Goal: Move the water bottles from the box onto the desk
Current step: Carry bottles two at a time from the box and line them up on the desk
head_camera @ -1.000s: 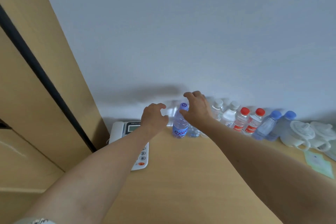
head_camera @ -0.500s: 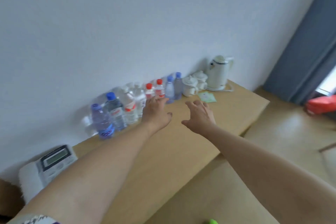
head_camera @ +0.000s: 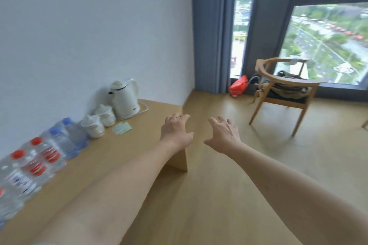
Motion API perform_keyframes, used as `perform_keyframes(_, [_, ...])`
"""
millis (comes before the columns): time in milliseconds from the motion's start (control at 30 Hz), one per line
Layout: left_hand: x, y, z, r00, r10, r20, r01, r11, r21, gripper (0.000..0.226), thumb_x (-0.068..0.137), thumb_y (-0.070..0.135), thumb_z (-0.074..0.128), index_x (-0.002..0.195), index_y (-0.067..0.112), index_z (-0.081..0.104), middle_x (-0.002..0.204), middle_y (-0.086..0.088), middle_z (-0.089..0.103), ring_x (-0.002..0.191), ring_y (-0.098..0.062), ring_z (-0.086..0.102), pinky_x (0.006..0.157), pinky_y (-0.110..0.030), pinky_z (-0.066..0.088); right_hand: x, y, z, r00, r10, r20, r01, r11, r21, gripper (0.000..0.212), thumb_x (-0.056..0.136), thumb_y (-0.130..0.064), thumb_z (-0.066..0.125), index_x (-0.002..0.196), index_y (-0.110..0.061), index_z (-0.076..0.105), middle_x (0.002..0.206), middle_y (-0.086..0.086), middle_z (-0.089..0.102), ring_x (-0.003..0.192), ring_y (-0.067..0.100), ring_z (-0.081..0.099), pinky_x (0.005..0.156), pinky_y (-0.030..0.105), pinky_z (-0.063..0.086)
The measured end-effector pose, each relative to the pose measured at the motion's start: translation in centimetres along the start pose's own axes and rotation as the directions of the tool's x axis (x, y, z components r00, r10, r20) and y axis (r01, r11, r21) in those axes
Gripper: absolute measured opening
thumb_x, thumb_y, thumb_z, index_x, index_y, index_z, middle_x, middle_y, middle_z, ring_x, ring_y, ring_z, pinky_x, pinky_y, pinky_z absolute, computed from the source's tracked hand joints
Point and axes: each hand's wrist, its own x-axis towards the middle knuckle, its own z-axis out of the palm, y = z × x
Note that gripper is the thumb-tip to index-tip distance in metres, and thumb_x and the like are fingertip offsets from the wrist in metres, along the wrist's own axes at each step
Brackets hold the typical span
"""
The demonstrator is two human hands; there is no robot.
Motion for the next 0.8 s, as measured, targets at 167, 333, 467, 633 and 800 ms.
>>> perform_keyframes(167, [4.2, 13.9, 5.6, 0.985, 0.154, 0.078, -0.151, 0.987, -0.045, 0.068, 0.090, 0.040, 0.068, 0.152, 0.023, 0.045, 0.155, -0.004, 0.042, 0.144, -0.028, 0.032, 0.118, -0.038, 0.033, -0.1, 13.9, -4.0, 0.985, 0.169, -0.029, -0.170, 0.985, -0.021, 0.080, 0.081, -0.047, 0.078, 0.149, -0.027, 0.040, 0.156, 0.012, 0.037, 0.140, 0.036, 0.036, 0.109, 0.049, 0.037])
perform_keyframes(333, [6.9, 26.5, 10.4, 0.939, 0.291, 0.182, -0.281, 0.956, -0.078, 0.067, 0.091, 0.039, 0.069, 0.152, 0.024, 0.045, 0.157, -0.003, 0.041, 0.146, -0.026, 0.030, 0.119, -0.038, 0.031, -0.7, 25.3, -7.5, 0.937, 0.347, -0.046, -0.347, 0.938, 0.011, 0.080, 0.084, -0.049, 0.077, 0.151, -0.031, 0.037, 0.158, 0.010, 0.034, 0.143, 0.034, 0.032, 0.112, 0.048, 0.034])
perform_keyframes(467, [9.1, 35.1, 14.3, 0.881, 0.397, 0.259, -0.381, 0.918, -0.110, 0.067, 0.093, 0.036, 0.068, 0.154, 0.025, 0.044, 0.160, -0.005, 0.038, 0.148, -0.026, 0.029, 0.120, -0.040, 0.029, -1.6, 33.2, -9.0, 0.864, 0.501, -0.041, -0.500, 0.865, 0.038, 0.084, 0.085, -0.049, 0.075, 0.156, -0.032, 0.032, 0.163, 0.009, 0.028, 0.147, 0.033, 0.027, 0.116, 0.048, 0.030])
perform_keyframes(633, [12.9, 44.6, 19.6, 0.783, 0.532, 0.322, -0.509, 0.846, -0.161, 0.066, 0.091, 0.035, 0.069, 0.152, 0.026, 0.045, 0.157, -0.004, 0.041, 0.147, -0.025, 0.031, 0.118, -0.042, 0.032, -1.5, 42.3, -10.5, 0.758, 0.650, -0.053, -0.648, 0.760, 0.053, 0.080, 0.086, -0.049, 0.074, 0.154, -0.032, 0.035, 0.160, 0.007, 0.032, 0.143, 0.031, 0.032, 0.111, 0.046, 0.033])
perform_keyframes(800, [19.2, 54.0, 25.1, 0.669, 0.646, 0.368, -0.609, 0.760, -0.226, 0.069, 0.090, 0.035, 0.068, 0.153, 0.027, 0.042, 0.160, -0.005, 0.038, 0.148, -0.026, 0.029, 0.119, -0.044, 0.032, 2.0, 52.0, -13.0, 0.649, 0.756, -0.086, -0.755, 0.654, 0.053, 0.078, 0.087, -0.049, 0.073, 0.153, -0.033, 0.035, 0.162, 0.008, 0.029, 0.145, 0.031, 0.030, 0.112, 0.045, 0.033])
